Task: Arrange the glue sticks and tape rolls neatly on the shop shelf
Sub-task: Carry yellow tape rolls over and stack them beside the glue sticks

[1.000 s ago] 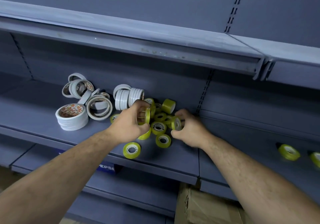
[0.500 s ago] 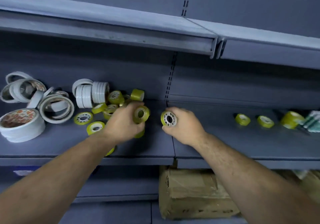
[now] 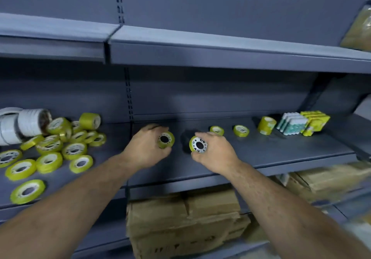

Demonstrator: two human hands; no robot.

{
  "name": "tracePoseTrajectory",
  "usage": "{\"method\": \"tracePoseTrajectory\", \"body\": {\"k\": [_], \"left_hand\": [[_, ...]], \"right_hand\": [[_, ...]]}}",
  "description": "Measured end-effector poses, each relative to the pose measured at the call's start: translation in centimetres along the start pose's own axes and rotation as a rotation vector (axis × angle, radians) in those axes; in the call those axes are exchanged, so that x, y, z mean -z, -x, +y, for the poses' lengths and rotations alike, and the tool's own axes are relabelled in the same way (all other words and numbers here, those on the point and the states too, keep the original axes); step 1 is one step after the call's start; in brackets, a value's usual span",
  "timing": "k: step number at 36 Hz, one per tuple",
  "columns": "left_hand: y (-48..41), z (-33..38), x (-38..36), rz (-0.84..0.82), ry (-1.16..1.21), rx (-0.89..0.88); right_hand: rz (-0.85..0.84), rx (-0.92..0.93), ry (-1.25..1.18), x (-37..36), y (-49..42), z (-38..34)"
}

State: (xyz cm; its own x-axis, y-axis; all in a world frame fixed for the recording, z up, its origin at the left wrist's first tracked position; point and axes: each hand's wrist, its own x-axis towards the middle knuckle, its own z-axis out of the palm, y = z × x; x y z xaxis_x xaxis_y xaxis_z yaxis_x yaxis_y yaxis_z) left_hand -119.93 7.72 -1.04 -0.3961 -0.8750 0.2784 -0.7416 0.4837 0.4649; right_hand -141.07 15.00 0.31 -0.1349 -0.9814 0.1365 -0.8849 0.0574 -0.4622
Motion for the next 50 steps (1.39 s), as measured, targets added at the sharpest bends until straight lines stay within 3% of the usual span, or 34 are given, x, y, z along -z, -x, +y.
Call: {"method": "tracePoseTrajectory", "body": {"k": [15, 23, 33, 50], "left_hand": [[-6.3, 13.5, -8.2, -0.047, 0.059, 0.027], [-11.9, 12.9, -11.4, -0.073, -0.030, -0.046], [-15.9, 11.2, -15.0, -0.139, -0.081, 0.044], [-18.1, 11.7, -17.0, -0.230, -0.173, 0.105]], "right_hand": [[0.019, -0.104, -0.039, 8.9, -0.6, 15.4], [0.049, -0.189, -0.053, 10.0, -3.2, 18.5], [0.056, -0.236, -0.027, 10.4, -6.3, 21.5], [-0.023, -0.096, -0.072, 9.9, -11.8, 23.4]]}}
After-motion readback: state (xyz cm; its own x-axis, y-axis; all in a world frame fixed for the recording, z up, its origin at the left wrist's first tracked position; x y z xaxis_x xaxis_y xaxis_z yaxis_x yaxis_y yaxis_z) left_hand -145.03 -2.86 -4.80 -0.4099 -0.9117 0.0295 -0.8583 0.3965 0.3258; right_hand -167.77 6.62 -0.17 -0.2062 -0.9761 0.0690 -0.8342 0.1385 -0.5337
